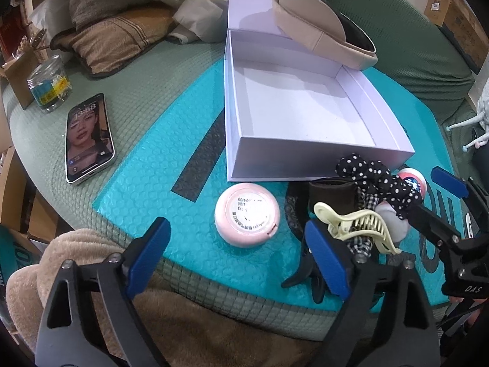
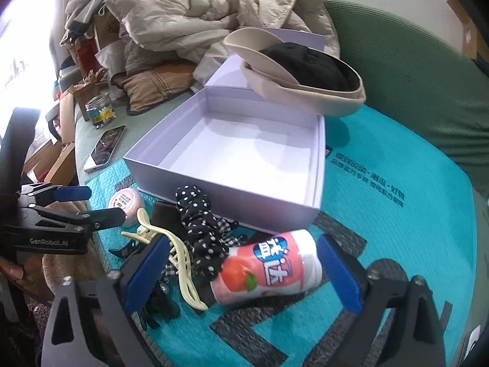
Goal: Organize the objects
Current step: 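Grasp the pink round jar with the left tool while the right tool grasps the black polka-dot scrunchie, then carry the pink jar with the left tool while the right tool carries the scrunchie into the white box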
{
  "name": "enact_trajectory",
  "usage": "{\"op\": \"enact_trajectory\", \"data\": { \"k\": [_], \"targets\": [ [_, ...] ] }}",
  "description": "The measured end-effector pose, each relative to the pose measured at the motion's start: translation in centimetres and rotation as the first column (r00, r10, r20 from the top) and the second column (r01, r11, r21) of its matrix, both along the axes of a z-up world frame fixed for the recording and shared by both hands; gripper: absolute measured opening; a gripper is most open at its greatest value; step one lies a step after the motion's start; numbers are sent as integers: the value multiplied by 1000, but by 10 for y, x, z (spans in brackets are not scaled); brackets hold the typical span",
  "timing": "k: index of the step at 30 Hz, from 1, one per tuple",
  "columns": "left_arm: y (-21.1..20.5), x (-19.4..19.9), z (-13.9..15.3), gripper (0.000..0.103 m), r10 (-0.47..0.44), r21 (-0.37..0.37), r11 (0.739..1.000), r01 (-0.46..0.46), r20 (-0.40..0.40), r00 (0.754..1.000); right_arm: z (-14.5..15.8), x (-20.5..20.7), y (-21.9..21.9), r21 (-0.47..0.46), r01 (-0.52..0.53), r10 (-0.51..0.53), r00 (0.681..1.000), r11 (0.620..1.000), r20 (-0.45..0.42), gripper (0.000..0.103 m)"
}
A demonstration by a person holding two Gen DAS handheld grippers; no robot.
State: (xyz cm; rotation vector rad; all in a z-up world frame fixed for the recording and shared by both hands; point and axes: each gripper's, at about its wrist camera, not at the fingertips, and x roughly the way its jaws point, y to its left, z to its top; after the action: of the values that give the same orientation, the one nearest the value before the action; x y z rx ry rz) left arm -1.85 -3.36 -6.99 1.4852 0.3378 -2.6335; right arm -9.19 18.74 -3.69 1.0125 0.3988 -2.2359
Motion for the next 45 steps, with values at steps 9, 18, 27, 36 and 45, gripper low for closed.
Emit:
{"op": "enact_trajectory", "data": {
  "k": [9, 18, 27, 36, 45],
  "targets": [
    [-4, -11, -10, 77, -16, 11, 1000, 16, 23, 1000, -9, -3, -10, 31, -40, 39, 999, 999, 13, 63],
    [-5, -18, -21, 66, -32, 9, 999, 32, 30, 999, -17, -3, -21, 42, -99, 97, 994, 994, 49, 56],
    [1, -22, -21, 50, -58, -8, 998, 58, 14, 998, -20, -3, -30, 59, -140, 138, 990, 988, 43, 33],
    [2, -22, -17, 50, -57, 4, 998, 56, 19, 998, -16, 2, -34, 52, -170, 169, 985, 984, 32, 21],
    [4, -19, 1, 50, -62, -8, 998, 62, -7, 998, -6, 7, -34, 46, -184, 183, 983, 982, 12, 20]
  ]
}}
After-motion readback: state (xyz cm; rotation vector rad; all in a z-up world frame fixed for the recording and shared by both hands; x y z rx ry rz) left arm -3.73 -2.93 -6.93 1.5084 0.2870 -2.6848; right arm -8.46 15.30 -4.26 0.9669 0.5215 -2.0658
